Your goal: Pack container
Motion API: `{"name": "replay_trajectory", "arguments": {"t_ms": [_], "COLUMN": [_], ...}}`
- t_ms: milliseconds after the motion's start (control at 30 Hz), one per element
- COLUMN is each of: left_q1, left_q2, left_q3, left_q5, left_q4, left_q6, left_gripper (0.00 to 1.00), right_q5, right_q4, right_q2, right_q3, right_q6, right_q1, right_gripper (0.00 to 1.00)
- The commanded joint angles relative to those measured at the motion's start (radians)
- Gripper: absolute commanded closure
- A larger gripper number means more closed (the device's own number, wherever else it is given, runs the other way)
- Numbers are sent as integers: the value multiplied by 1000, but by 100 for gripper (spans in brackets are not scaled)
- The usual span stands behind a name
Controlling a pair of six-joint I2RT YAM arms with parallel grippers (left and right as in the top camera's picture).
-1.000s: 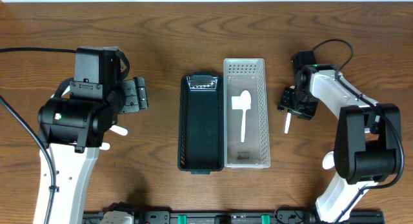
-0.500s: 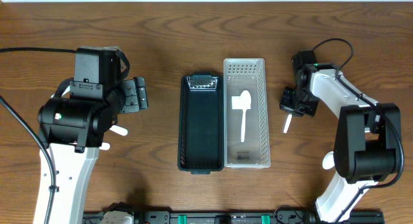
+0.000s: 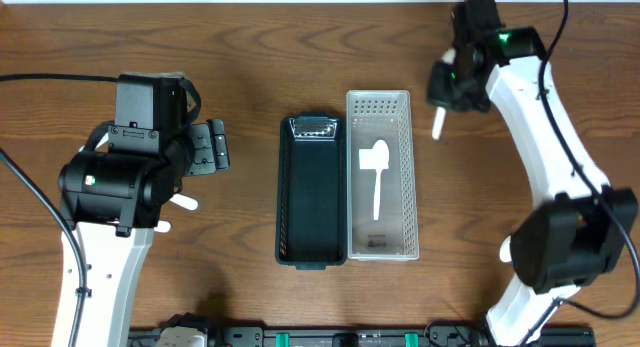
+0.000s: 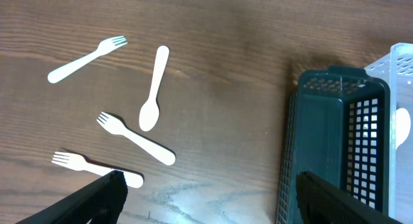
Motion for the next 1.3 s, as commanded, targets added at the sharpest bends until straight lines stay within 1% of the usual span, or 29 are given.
{"name": "replay_trajectory", "arguments": {"t_ms": [0, 167, 367, 433, 500, 533, 600, 667, 700, 800, 967, 1033, 1067, 1133, 1267], "left_q1": [5, 5, 5, 5, 5, 5, 5, 5, 5, 5, 5, 5, 5, 5, 5], "left_q2": [1, 1, 1, 1, 1, 1, 1, 1, 1, 1, 1, 1, 1, 1, 1], "left_q3": [-4, -4, -4, -4, -4, -4, -4, -4, -4, -4, -4, -4, -4, -4, -4], "left_q5": [-9, -9, -9, -9, -9, -9, -9, -9, -9, -9, -9, -9, -9, -9, -9], "left_q4": [-2, -2, -2, -2, -2, -2, -2, -2, -2, -2, -2, -2, -2, -2, -2], "left_q6": [-5, -5, -5, -5, -5, -5, -5, -5, -5, -5, -5, -5, -5, -5, -5], "left_gripper": [14, 14, 14, 14, 14, 14, 14, 14, 14, 14, 14, 14, 14, 14, 14], "right_q5": [-2, 2, -19, -39, -45, -44, -43, -43, -43, -7, 154, 196, 204, 204, 189], "right_q4": [-32, -44, 61, 97, 114, 118, 130, 136, 132, 71, -101, -150, -170, -203, -314], "right_q2": [-27, -3, 12, 12, 12, 12, 12, 5, 3, -11, -81, -133, -170, -239, -336], "right_q3": [36, -37, -235, -292, -327, -336, -336, -317, -299, -204, 8, 65, 84, 88, 86], "right_q6": [-3, 59, 99, 98, 98, 97, 70, 56, 49, 49, 72, 99, 113, 147, 165], "right_q1": [92, 207, 288, 303, 312, 315, 317, 308, 300, 263, 142, 74, 23, -75, -252], "right_gripper": [98, 96, 95, 88, 78, 76, 70, 61, 60, 59, 57, 48, 40, 30, 19]}}
